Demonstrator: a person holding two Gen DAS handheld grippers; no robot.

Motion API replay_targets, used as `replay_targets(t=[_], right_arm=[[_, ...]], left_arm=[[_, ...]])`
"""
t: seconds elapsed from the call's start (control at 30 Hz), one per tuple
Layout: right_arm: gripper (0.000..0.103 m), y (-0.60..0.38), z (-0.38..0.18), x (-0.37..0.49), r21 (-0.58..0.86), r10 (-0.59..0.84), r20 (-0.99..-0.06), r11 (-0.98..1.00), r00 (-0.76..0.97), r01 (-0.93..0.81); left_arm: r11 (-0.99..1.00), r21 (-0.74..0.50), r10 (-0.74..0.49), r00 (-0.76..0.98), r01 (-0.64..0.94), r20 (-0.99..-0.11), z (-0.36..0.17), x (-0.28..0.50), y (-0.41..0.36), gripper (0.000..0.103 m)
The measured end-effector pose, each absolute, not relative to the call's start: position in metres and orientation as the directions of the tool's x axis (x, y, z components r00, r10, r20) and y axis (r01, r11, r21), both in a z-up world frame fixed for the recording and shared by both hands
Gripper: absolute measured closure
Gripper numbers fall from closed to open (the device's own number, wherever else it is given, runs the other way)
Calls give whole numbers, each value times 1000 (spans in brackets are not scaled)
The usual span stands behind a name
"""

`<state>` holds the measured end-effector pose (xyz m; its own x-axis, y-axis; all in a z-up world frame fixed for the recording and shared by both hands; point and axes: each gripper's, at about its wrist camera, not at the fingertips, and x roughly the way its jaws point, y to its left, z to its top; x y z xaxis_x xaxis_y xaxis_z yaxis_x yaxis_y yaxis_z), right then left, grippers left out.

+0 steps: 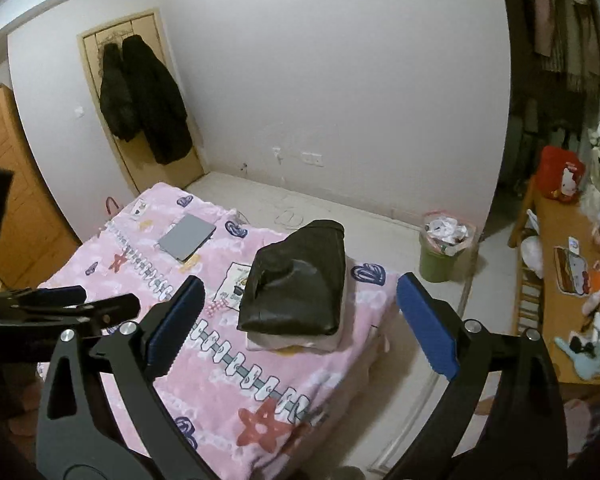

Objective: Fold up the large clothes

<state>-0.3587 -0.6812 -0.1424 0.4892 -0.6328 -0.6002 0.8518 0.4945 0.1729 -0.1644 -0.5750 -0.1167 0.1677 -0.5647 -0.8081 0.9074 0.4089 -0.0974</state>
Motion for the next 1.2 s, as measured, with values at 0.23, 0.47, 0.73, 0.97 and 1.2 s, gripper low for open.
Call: replay_targets(t=[0.23, 0.47, 0.73, 0.97, 1.2], right_arm=[[8, -681, -178, -355, 153, -604, -643, 500, 470, 852], [7, -676, -172, -344, 141, -591, -650, 524, 478, 840], [6, -681, -176, -335, 142, -559, -682, 533, 472, 834], [6, -686, -175, -335, 162, -561, -682, 509, 469, 845], [6, -691, -174, -335, 167, -563, -680, 505, 470, 847]], left_arm=[[401, -88, -502, 138, 912, -854, -154, -166, -575, 8], [404, -64, -474, 149, 913, -868, -155, -170, -579, 8], [438, -30, -474, 203, 899, -857, -151, -159, -581, 8], [445, -38, -469, 197, 895, -861, -152, -154, -582, 8], [419, -19, -491, 209, 908, -846, -147, -157, -581, 8]])
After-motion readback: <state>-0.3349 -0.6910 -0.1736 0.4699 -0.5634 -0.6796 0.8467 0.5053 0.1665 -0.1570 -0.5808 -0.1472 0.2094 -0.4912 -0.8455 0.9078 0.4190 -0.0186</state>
